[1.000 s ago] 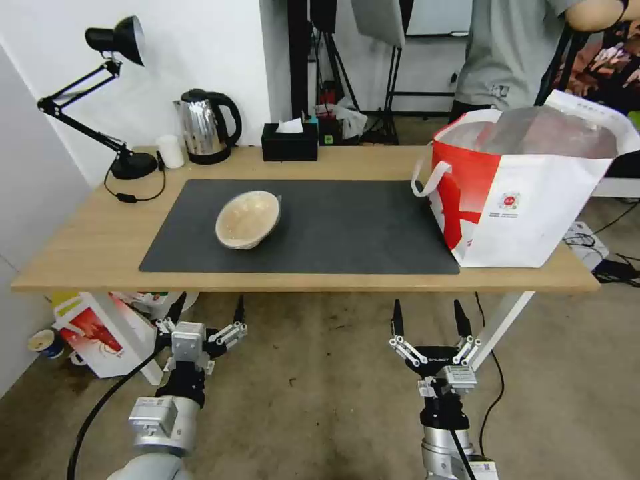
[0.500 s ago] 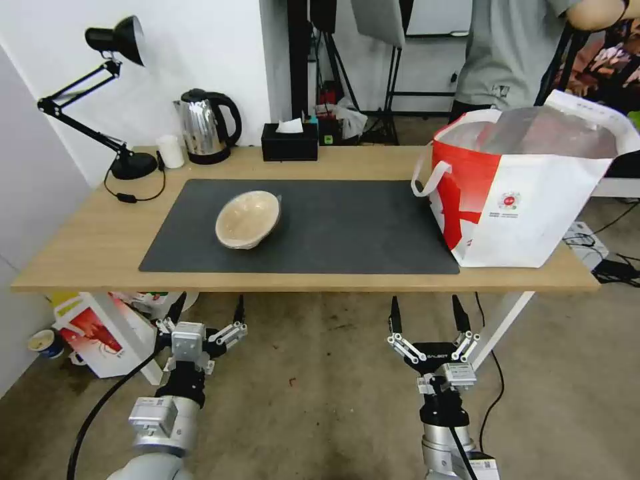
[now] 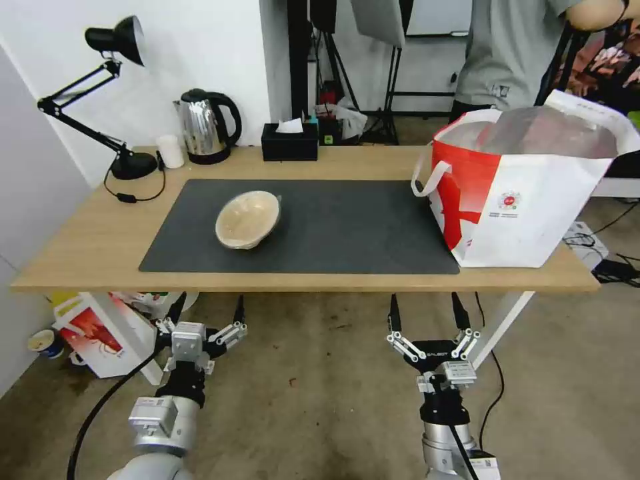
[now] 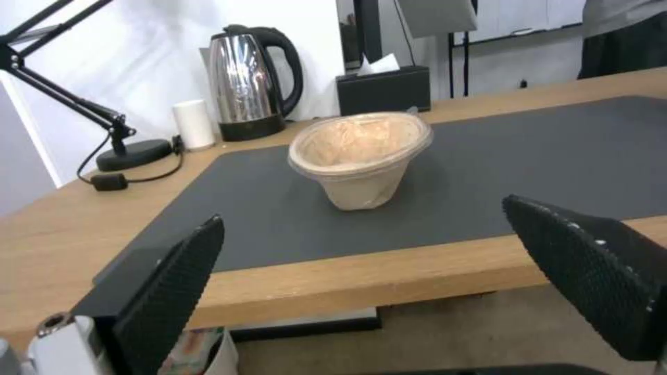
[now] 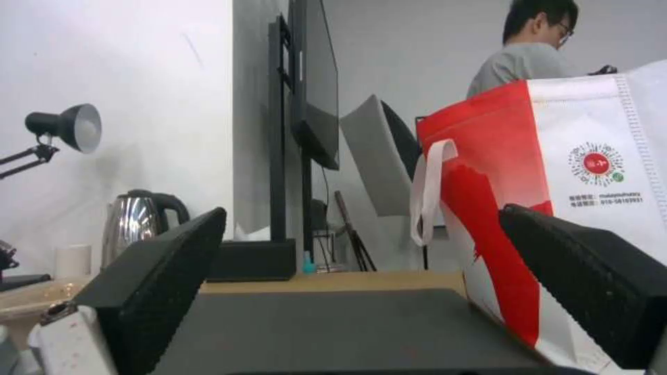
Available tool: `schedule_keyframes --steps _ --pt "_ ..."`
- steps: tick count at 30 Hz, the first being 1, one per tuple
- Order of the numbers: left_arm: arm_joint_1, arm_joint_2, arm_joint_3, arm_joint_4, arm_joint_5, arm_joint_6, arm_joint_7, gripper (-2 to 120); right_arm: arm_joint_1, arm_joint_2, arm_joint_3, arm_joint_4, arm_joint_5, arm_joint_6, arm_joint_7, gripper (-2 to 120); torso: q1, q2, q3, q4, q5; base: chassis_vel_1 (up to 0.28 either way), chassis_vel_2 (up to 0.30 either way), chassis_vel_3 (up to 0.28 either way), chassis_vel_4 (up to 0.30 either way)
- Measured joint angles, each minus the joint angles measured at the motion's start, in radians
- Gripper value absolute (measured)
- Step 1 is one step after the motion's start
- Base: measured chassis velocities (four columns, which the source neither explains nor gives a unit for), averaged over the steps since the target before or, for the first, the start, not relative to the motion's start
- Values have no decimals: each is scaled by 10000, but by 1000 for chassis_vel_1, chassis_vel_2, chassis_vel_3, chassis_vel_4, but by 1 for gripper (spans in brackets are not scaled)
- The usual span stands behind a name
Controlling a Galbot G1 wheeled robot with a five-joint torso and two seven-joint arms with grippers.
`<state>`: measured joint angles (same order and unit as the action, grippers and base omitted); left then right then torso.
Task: Pick up the trash from the table and place it into the takeout bag.
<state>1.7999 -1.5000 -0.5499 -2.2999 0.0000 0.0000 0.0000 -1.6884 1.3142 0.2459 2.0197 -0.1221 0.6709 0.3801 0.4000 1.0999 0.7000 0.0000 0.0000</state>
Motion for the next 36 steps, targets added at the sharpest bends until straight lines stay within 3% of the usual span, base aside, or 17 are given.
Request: schedule_keyframes --steps 28,36 --pt "-16 1 -22 4 -5 -25 21 100 -1 0 -4 5 1 -14 17 100 0 0 0 0 0 0 0 0 0" --pt "-566 68 -924 1009 -635 -1332 976 100 -2 1 -8 5 3 -14 19 100 0 0 0 0 -4 0 0 0 0"
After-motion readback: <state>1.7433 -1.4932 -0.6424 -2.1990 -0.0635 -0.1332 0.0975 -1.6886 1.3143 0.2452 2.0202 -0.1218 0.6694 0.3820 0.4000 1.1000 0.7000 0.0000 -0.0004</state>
